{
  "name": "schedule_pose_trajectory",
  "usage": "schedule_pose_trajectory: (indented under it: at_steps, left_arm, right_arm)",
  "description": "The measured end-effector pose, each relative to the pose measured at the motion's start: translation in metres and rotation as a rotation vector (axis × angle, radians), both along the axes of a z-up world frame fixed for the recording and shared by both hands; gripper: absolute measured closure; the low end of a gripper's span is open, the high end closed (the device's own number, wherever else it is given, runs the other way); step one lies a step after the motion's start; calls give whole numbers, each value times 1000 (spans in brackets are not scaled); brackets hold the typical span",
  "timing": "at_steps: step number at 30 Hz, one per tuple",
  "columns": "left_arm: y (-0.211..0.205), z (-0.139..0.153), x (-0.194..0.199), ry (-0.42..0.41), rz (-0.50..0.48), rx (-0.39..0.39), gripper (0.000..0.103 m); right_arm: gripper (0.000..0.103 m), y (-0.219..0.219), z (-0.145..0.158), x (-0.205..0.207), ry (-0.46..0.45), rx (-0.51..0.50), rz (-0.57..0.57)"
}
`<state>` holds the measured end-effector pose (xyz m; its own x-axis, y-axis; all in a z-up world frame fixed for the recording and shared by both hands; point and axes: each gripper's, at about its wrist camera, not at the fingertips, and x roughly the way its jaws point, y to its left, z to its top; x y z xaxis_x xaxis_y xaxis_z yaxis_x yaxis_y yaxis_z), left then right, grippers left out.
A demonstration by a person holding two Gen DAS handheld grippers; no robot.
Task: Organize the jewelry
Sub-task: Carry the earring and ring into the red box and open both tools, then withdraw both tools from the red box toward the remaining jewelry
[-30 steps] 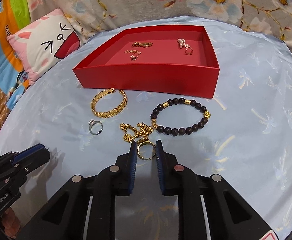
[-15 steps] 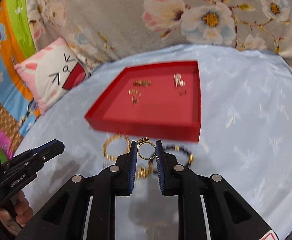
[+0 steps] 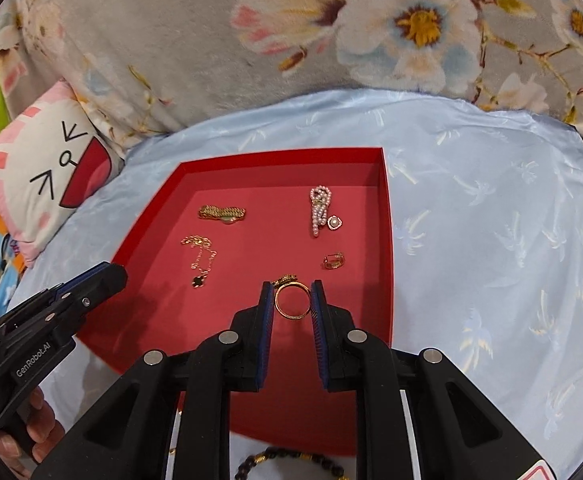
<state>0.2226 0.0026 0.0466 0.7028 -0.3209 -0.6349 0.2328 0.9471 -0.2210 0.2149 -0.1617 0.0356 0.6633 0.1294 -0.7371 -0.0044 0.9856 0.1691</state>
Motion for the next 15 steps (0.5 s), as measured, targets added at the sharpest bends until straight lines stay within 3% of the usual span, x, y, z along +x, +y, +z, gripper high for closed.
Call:
schedule_pose_trajectory:
  at_steps: [8,15]
  left_arm:
    - [-6,-12,14,8,-3,37,86]
    - [-5,-14,17,2,19,31,83]
  right_arm:
    - [86,-3,-21,12,40,-9,-13]
    - [84,-9,-20,7,15,5,-35]
